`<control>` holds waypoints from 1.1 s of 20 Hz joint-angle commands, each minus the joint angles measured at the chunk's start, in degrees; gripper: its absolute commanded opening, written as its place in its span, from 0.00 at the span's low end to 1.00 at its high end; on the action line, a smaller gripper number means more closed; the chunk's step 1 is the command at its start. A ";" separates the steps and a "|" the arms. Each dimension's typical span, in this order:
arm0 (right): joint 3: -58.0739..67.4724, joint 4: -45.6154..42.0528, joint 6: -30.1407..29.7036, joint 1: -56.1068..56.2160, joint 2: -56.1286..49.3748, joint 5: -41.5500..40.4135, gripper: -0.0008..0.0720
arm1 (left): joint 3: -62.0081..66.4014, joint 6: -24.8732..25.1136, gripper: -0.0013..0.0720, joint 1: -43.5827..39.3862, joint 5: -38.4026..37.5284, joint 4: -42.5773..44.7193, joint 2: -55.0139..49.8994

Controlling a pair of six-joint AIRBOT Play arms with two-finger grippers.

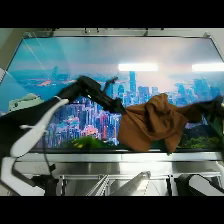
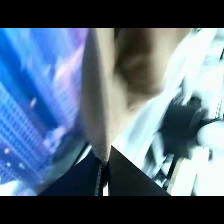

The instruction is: Fold the shirts.

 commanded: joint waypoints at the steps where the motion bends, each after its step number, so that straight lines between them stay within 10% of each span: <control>1: 8.50 43.34 -17.11 -0.09 11.80 5.14 0.03 | 0.04 1.77 0.04 12.79 1.66 -1.25 19.76; 7: 17.64 49.94 -29.07 -2.89 27.36 -6.97 0.03 | 0.04 2.40 0.05 40.68 -0.98 -0.98 54.62; 12: 17.64 30.05 -28.87 -2.89 34.25 -13.25 0.03 | 0.02 7.58 0.05 60.61 -0.28 -0.98 65.66; 22: 17.57 15.21 -31.63 9.97 20.06 -15.93 0.03 | 2.75 7.56 0.05 42.32 0.04 -0.33 48.68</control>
